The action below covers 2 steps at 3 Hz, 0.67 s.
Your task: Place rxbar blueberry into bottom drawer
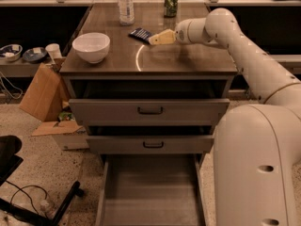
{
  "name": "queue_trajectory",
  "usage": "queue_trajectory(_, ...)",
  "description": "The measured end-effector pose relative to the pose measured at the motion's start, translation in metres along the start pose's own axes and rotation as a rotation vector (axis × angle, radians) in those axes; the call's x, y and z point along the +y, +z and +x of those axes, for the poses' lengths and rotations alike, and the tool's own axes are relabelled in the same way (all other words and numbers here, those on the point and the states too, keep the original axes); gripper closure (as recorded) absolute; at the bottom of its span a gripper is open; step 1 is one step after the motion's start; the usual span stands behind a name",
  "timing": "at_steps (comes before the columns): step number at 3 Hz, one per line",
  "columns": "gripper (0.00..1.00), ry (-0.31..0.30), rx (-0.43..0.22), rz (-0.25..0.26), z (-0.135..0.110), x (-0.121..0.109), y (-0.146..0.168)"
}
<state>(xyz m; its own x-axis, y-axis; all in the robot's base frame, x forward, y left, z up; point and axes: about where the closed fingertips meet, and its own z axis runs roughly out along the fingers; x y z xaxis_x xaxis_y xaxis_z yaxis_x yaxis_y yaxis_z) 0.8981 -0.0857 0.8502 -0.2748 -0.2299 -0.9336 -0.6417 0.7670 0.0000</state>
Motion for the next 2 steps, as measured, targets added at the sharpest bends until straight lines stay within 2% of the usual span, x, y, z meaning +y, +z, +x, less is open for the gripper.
queue_trajectory(2,0.0,-0.02,-0.019,-0.052,-0.002,0.014,0.024)
